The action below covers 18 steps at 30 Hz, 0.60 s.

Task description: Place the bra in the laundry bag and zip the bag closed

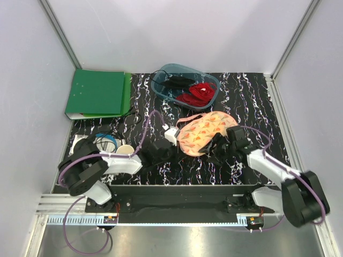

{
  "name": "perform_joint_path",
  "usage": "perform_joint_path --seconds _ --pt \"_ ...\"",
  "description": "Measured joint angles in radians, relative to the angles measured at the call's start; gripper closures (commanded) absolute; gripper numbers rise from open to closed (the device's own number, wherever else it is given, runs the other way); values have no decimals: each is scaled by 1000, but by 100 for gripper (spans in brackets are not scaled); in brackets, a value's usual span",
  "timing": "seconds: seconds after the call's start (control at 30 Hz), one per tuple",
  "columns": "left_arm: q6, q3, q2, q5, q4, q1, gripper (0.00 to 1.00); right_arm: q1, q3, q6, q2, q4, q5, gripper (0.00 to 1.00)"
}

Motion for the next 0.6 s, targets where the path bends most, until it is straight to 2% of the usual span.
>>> perform_joint_path --seconds 0.13,0.3,0.4,0.6 --pt "-58 37 65 55 8 -28 100 58 -91 56 -196 -26 -12 21" --pt "-117 47 92 90 22 -60 100 127 -245 232 -395 26 39 24" --pt "-145 49 92 101 39 -78 100 134 -297 320 -420 41 80 29" --pt "-182 62 93 113 66 -115 100 136 -301 422 -386 87 152 40"
